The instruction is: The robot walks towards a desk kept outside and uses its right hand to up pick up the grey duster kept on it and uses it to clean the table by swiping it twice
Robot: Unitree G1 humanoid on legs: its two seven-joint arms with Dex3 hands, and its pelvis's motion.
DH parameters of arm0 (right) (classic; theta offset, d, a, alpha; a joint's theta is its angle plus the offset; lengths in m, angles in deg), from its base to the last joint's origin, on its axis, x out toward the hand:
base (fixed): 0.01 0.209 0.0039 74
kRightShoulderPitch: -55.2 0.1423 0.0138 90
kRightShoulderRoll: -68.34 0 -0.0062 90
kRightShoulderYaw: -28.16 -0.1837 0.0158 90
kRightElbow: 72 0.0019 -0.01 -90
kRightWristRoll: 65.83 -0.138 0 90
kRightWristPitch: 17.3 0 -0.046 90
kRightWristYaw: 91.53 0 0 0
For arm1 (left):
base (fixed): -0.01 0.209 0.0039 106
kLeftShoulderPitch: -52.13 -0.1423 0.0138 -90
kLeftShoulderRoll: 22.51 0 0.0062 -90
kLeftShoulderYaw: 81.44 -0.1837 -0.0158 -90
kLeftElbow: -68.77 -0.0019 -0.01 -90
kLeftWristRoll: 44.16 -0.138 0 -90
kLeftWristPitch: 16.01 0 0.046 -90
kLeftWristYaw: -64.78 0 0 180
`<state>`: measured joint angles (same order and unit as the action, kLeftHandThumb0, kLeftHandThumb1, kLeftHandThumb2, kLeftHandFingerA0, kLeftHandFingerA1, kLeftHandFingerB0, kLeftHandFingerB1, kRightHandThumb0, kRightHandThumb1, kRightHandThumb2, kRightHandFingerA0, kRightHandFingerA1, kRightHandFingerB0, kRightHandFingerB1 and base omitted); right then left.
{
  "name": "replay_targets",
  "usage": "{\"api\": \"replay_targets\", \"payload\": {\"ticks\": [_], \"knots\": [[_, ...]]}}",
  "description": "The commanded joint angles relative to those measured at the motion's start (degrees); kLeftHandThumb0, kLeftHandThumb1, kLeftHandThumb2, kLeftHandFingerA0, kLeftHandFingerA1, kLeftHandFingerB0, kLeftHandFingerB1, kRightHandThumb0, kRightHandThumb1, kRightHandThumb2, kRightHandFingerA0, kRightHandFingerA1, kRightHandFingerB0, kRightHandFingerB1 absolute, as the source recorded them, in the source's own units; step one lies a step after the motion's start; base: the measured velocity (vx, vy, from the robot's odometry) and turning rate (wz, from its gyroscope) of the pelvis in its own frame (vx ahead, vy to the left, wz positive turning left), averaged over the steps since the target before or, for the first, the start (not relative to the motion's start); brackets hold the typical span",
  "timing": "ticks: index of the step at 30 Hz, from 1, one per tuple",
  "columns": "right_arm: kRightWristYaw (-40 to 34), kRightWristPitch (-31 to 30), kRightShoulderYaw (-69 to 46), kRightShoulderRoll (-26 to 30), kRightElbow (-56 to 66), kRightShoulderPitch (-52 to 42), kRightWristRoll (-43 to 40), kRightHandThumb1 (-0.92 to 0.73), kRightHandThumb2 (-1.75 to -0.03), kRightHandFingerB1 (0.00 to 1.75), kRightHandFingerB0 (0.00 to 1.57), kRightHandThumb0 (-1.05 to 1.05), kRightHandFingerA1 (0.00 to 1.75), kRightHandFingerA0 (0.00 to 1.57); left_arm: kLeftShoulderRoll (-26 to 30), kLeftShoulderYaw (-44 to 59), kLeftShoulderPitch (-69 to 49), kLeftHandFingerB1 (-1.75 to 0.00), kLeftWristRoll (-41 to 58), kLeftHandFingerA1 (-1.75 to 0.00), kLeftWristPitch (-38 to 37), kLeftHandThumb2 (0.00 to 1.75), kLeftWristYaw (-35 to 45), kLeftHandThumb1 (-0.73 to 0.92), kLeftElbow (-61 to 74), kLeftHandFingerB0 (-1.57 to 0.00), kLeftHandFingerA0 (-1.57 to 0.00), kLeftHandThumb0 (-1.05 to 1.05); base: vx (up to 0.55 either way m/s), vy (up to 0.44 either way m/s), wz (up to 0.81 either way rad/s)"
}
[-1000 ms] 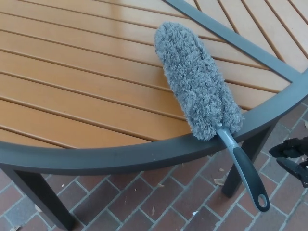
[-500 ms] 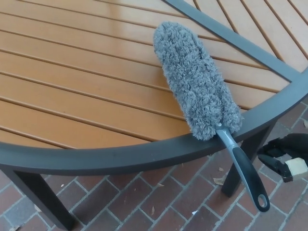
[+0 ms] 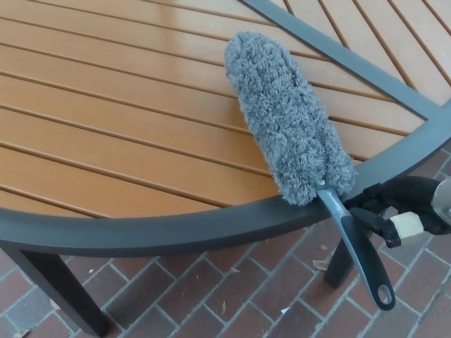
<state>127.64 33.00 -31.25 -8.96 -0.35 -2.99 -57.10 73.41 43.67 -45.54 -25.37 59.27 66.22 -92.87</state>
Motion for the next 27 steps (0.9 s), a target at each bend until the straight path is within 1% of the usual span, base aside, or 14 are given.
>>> {"api": "replay_targets", "payload": {"ticks": [1,6,7,14,15,16,17,18,19,21,22,25,26,27], "knots": [[1.3,-3.1,-0.9,0.0,2.4,0.3,0.7,-0.71,-1.11,0.08,0.10,-1.01,0.30,0.04,0.3,0.1,-0.1,-0.62,0.2,-0.62,-2.5,0.69,0.3,0.70,0.0,-0.79,-0.84,0.05,0.00,0.000,0.00],[1.9,-2.3,1.6,0.4,1.7,-0.9,2.5,-0.69,-1.14,0.10,0.09,-0.98,0.26,0.03,0.1,-0.2,0.7,-0.60,0.0,-0.61,-2.0,0.66,-0.7,0.72,0.2,-0.79,-0.84,0.01,0.00,0.000,0.00],[2.2,-1.1,2.8,0.3,0.8,-1.1,3.2,-0.76,-1.16,0.10,0.03,-1.05,0.22,0.00,0.0,-0.1,0.8,-0.58,0.2,-0.59,-2.2,0.60,-0.6,0.66,0.3,-0.79,-0.85,-0.07,0.00,0.000,0.00],[1.7,-0.1,4.6,-2.6,-5.7,-1.8,3.6,-0.77,-1.16,0.08,0.00,-1.05,0.23,0.00,0.0,-0.2,0.9,-0.58,0.1,-0.60,-2.9,0.60,-0.4,0.69,0.2,-0.81,-0.87,0.00,0.00,0.000,0.00],[2.0,-0.1,5.1,-2.8,-6.2,-1.6,4.1,-0.91,-0.68,0.24,0.00,-0.94,0.26,0.00,0.1,-0.3,0.8,-0.58,0.1,-0.60,-3.0,0.62,-0.3,0.70,0.3,-0.80,-0.86,0.00,0.00,0.000,0.00],[2.1,-0.1,5.2,-2.8,-6.3,-1.5,4.3,-0.91,-0.68,0.24,0.00,-0.94,0.26,0.00,0.2,-0.3,0.8,-0.58,0.0,-0.60,-3.0,0.62,-0.3,0.70,0.3,-0.80,-0.86,0.00,0.00,0.000,0.00],[2.9,0.7,6.8,-2.6,-6.8,-1.0,5.4,-0.74,-1.18,0.24,0.00,-0.91,0.42,0.00,0.2,-0.3,0.9,-0.62,0.1,-0.62,-3.0,0.72,-0.2,0.70,0.2,-0.80,-0.82,0.06,0.00,0.000,0.00],[3.8,1.7,8.6,-2.4,-7.3,-0.4,6.7,-0.74,-1.18,0.24,0.00,-0.91,0.42,0.00,0.2,-0.2,1.2,-0.62,0.2,-0.62,-2.9,0.72,-0.1,0.70,0.1,-0.80,-0.82,0.06,0.00,0.000,0.00],[3.9,0.6,9.2,-3.2,-8.1,0.0,6.9,-0.92,-0.73,0.31,0.00,-0.94,0.46,0.01,0.1,-0.1,1.1,-0.61,0.3,-0.61,-3.2,0.72,0.3,0.68,0.2,-0.78,-0.82,0.05,0.00,0.000,0.00],[3.7,-0.4,9.3,-3.7,-8.5,0.0,6.9,-0.92,-0.71,0.31,0.00,-0.93,0.46,0.01,0.0,-0.2,1.0,-0.60,0.2,-0.61,-3.3,0.65,0.4,0.70,0.4,-0.79,-0.85,-0.01,0.00,0.000,0.00],[3.4,-0.6,9.3,-3.9,-8.7,-0.2,7.0,-0.72,-1.15,0.25,0.00,-0.88,0.42,0.00,-0.1,-0.3,1.1,-0.59,0.2,-0.60,-3.3,0.64,0.2,0.71,0.5,-0.80,-0.86,-0.02,0.00,0.000,0.00],[2.8,0.6,9.8,-4.4,-9.5,-0.4,7.8,-0.70,-1.14,0.29,0.02,-0.85,0.47,0.00,-0.4,0.3,1.2,-0.58,0.9,-0.60,-3.1,0.58,0.3,0.66,0.7,-0.81,-0.87,-0.03,0.00,0.000,0.00],[-0.1,-1.9,8.3,-5.9,-8.4,-1.2,7.9,-0.68,-1.08,0.05,0.07,-1.01,0.37,0.04,-0.3,-0.2,1.2,-0.61,0.3,-0.60,-3.1,0.70,0.1,0.69,0.7,-0.83,-0.88,0.02,0.00,0.000,0.00],[-2.0,-4.0,7.0,-6.8,-7.4,-1.8,7.7,-0.68,-1.08,0.05,0.07,-1.01,0.37,0.04,-0.3,-0.7,1.2,-0.61,-0.3,-0.60,-3.1,0.70,-0.2,0.69,0.6,-0.83,-0.88,0.02,0.00,0.000,0.00]]}}
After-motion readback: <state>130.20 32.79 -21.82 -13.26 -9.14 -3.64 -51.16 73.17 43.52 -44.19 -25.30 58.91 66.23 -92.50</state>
